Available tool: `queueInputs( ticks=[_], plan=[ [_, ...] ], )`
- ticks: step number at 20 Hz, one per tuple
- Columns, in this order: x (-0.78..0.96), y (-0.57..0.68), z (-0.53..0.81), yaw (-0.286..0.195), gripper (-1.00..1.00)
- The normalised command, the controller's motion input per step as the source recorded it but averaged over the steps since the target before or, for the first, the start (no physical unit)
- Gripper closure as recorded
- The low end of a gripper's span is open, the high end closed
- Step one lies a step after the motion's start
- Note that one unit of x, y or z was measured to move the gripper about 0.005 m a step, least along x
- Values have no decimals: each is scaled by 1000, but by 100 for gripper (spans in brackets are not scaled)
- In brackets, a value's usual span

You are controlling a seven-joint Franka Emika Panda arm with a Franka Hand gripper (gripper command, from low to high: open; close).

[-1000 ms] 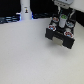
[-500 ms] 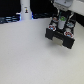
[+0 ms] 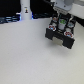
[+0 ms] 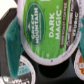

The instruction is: Open the kcup holder, insert the kcup into the holder, and close the kcup holder

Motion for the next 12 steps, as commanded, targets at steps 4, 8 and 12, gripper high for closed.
queueInputs(
  ticks=[4, 8, 12],
  plan=[
    [33, 64, -214, 18, 100],
    [48, 118, -42, 46, 100],
    [90, 72, 175, 66, -100]
  ],
)
